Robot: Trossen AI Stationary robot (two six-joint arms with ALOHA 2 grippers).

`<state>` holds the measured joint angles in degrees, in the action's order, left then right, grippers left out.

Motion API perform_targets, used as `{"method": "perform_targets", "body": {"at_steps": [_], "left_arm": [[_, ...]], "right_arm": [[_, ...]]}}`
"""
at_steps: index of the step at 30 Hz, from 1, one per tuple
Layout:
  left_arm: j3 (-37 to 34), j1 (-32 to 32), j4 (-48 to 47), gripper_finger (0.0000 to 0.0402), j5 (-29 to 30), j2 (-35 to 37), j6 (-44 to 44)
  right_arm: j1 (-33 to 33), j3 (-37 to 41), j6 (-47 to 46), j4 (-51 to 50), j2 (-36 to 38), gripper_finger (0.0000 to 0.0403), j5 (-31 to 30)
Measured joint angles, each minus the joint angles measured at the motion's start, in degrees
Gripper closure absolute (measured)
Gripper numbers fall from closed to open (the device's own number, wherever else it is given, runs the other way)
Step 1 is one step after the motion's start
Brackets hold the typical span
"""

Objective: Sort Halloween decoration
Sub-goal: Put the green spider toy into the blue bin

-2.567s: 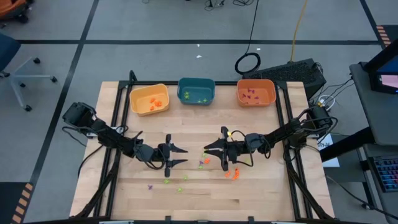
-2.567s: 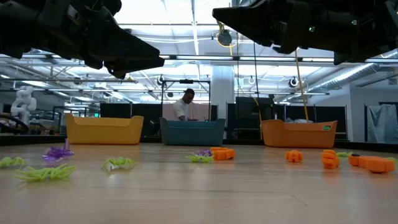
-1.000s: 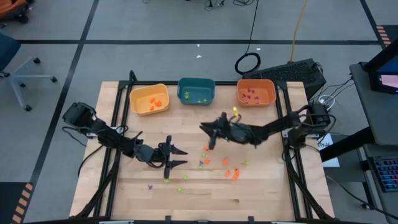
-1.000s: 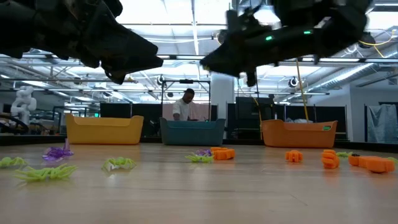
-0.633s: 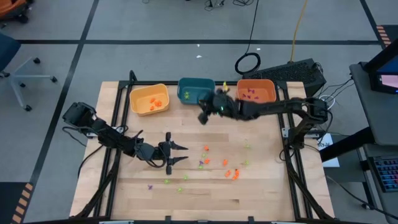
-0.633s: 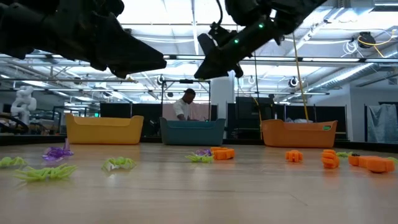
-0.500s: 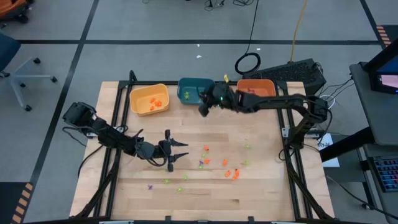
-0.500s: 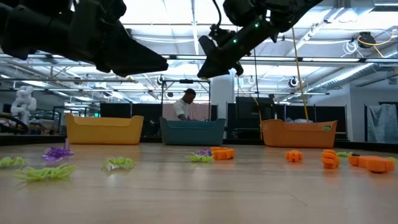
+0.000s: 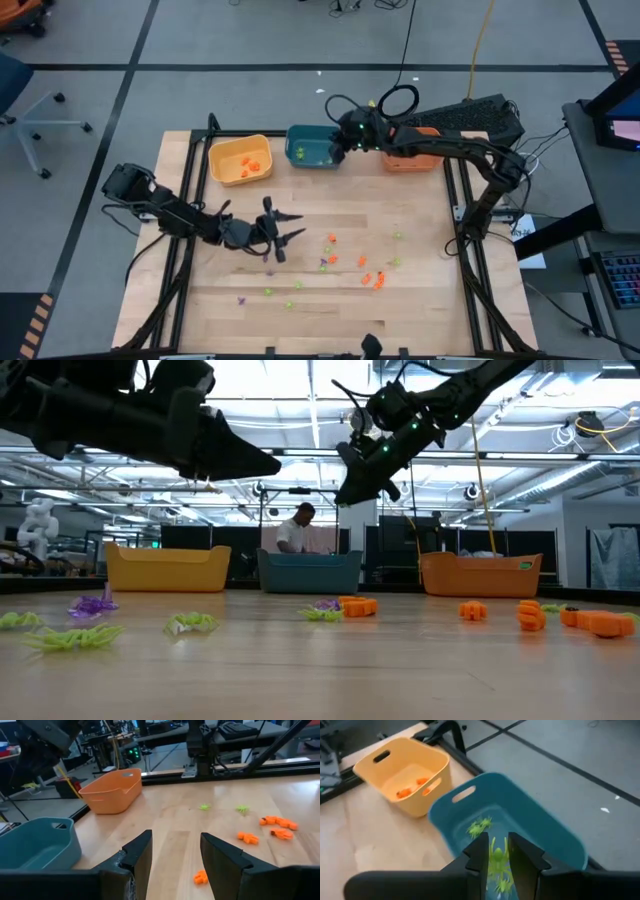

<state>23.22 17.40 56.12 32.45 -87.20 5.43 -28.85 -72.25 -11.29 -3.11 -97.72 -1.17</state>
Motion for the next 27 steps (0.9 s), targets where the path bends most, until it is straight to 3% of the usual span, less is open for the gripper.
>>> {"method": "perform_targets", "body": {"at_steps": [20, 27], "left_arm": [[0.0, -0.1, -0.4, 0.0236, -0.5, 0.0, -0.2], [0.0, -0.1, -1.8, 0.0236, -0.5, 0.0, -0.3]], "right_arm": [[-0.7, 0.1, 0.3, 13.6, -13.9, 0.0345, -2.0], [-0.7, 0.1, -0.3, 13.2, -14.8, 0.0304, -3.5]]}}
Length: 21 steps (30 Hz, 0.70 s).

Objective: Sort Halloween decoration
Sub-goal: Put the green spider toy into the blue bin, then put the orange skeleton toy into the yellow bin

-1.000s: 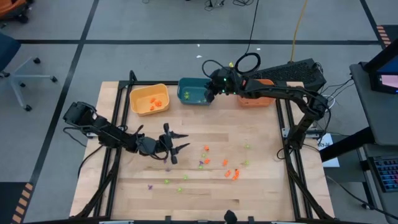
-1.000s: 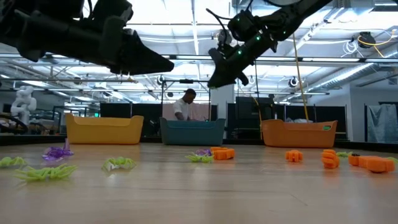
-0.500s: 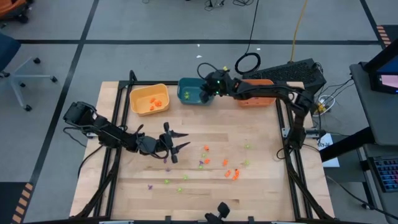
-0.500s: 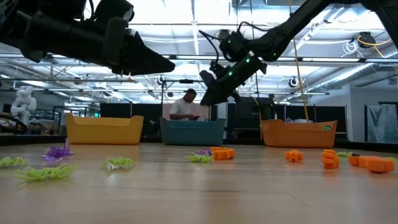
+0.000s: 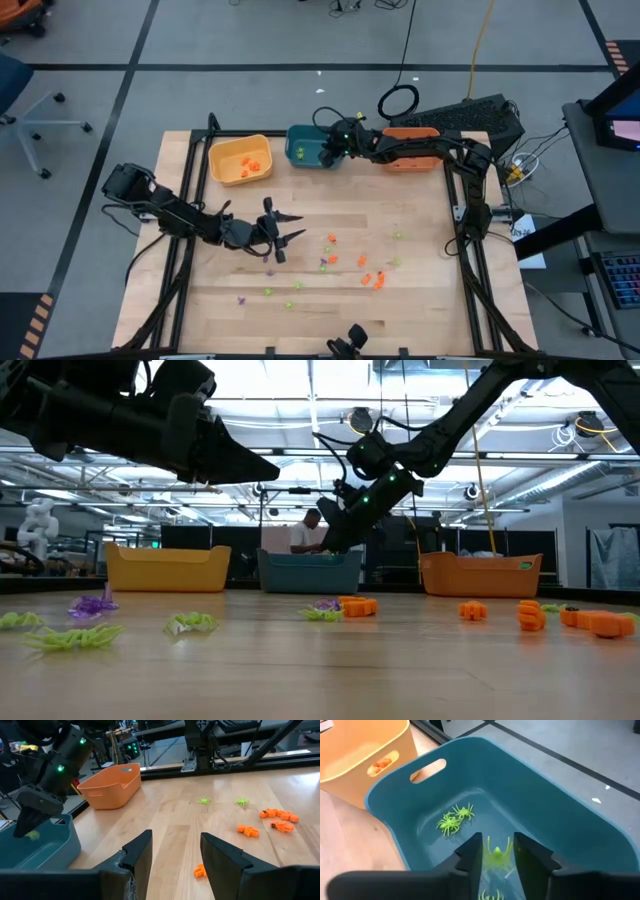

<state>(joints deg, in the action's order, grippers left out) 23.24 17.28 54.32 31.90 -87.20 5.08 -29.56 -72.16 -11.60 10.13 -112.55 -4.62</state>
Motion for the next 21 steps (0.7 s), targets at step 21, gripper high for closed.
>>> {"method": "perform_targets", "body": {"at_steps": [21], "left_arm": [[0.1, 4.8, -21.9, 0.0236, 1.2, 14.5, -8.1]], "right_arm": [[20.9, 3.8, 2.0, -23.6, 20.4, 0.0234, -3.8]]}}
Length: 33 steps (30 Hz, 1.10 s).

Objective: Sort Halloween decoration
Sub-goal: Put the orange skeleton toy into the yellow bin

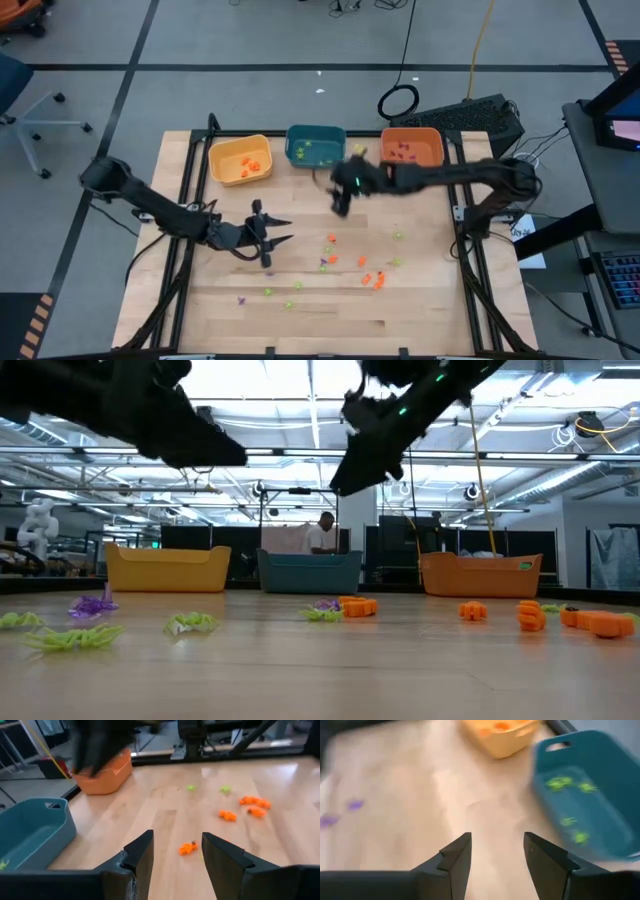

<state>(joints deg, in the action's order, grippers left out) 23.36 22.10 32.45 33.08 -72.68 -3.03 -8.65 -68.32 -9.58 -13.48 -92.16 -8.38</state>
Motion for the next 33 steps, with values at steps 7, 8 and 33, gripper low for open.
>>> {"method": "perform_targets", "body": {"at_steps": [7, 8, 33], "left_arm": [[0.0, 3.2, -14.6, 0.0236, -0.3, 7.5, -11.1], [0.0, 3.9, -16.3, 0.0236, -0.9, 8.4, -13.1], [0.0, 17.8, -26.2, 0.0236, 9.8, 2.7, -35.2]], "right_arm": [[18.7, 9.9, -2.2, 8.8, 2.2, 0.0234, -9.1], [21.0, 11.2, -2.1, 10.3, 1.9, 0.0234, -10.6], [39.7, 18.8, -16.0, 16.1, -1.6, 0.0234, -20.4]]}}
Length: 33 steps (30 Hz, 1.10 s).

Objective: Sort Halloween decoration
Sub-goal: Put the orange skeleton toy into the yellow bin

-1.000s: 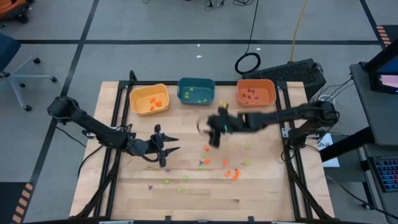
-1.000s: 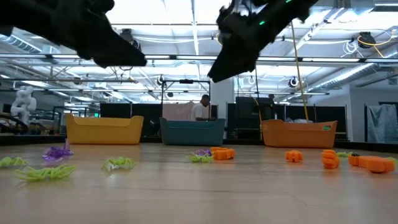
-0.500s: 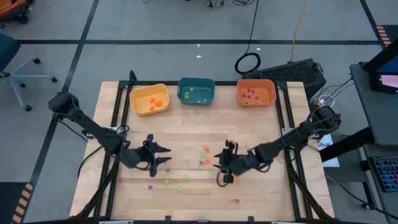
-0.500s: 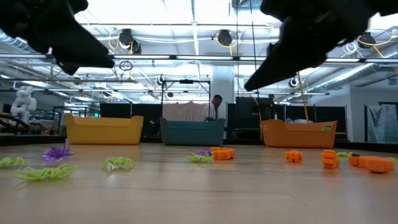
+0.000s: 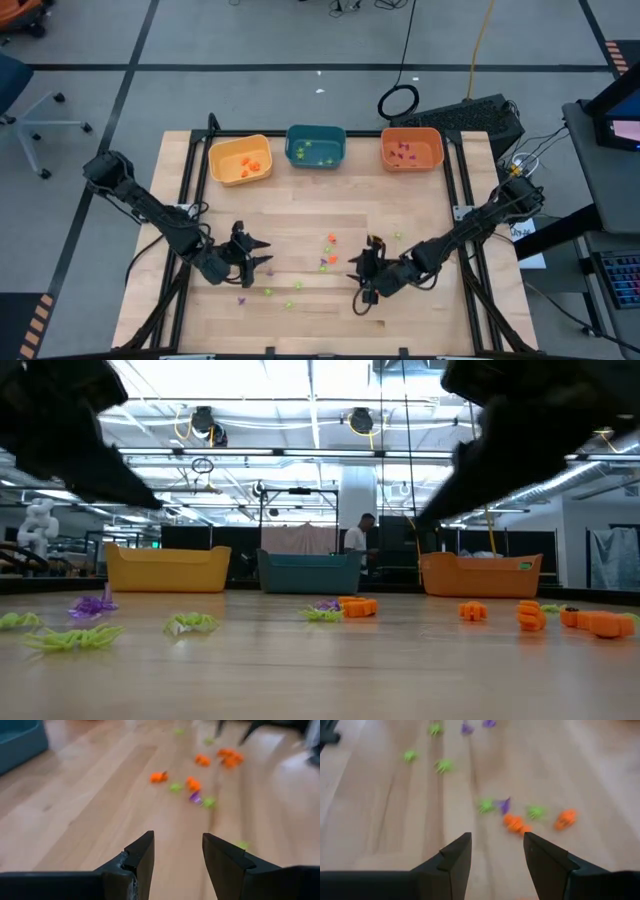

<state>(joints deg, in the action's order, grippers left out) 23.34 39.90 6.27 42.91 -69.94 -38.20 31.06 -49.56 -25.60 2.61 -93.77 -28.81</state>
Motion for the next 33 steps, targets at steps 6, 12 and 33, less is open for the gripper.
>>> {"method": "perform_targets", "body": {"at_steps": [6, 12, 33], "left_arm": [[0.0, 0.0, -3.2, 0.0236, 0.7, -2.6, -5.0], [-0.1, 0.0, 1.5, 0.0236, 0.9, -6.3, -3.6], [0.0, -3.1, 18.4, 0.0236, 0.7, -12.4, 7.1]], "right_arm": [[2.1, 0.0, -1.2, 2.2, -4.2, 0.0234, 0.3], [1.9, 0.0, -0.4, 6.6, -6.3, 0.0234, 0.1], [-3.8, 0.0, 4.9, 11.0, -11.9, 0.0234, -4.2]]}}
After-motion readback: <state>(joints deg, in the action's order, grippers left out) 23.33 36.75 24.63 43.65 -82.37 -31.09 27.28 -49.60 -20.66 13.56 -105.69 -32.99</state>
